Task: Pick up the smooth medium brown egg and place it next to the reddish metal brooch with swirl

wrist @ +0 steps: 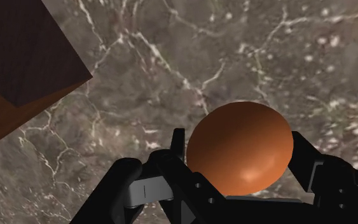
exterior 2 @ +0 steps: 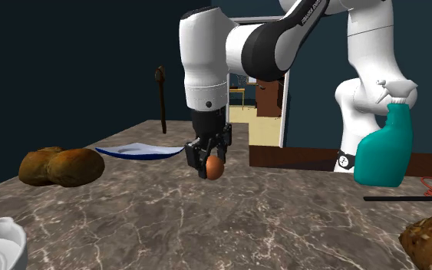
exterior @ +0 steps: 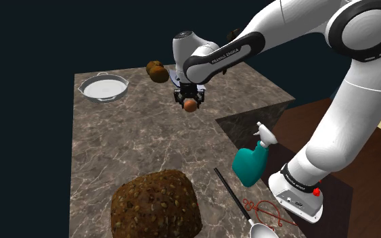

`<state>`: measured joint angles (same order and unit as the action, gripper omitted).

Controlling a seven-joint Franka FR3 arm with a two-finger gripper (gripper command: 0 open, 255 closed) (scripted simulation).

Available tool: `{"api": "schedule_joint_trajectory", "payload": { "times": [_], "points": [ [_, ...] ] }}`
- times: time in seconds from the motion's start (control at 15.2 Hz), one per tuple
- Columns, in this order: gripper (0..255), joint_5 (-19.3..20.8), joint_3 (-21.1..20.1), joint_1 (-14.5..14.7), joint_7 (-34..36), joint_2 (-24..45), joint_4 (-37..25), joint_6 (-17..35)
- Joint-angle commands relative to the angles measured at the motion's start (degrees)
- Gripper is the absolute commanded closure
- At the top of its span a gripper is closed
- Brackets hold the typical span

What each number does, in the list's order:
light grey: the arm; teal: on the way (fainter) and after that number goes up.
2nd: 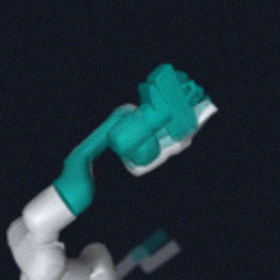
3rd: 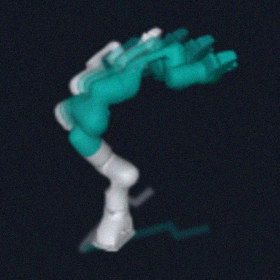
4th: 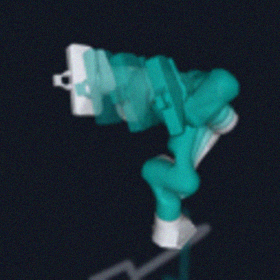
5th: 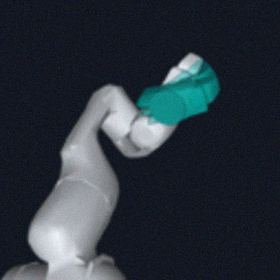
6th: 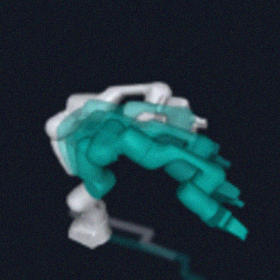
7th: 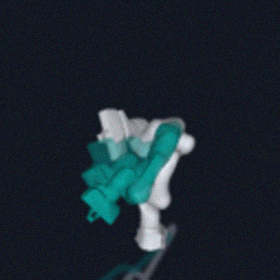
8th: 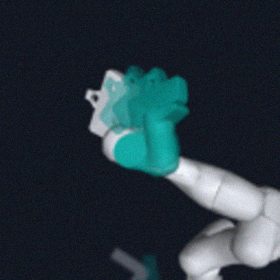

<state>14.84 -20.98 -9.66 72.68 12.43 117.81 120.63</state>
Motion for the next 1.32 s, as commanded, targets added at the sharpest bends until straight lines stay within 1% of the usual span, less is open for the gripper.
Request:
{"api": "schedule_joint_trajectory", "payload": {
  "times": [0.0, 0.26, 1.25],
  "points": [
    [255, 0.0, 0.0, 0.0, 0.0, 0.0, 0.0, 0.0],
    [255, 0.0, 0.0, 0.0, 0.0, 0.0, 0.0, 0.0],
    [255, -3.3, -0.7, -0.4, -3.3, -5.6, -5.1, -10.0]
  ]
}}
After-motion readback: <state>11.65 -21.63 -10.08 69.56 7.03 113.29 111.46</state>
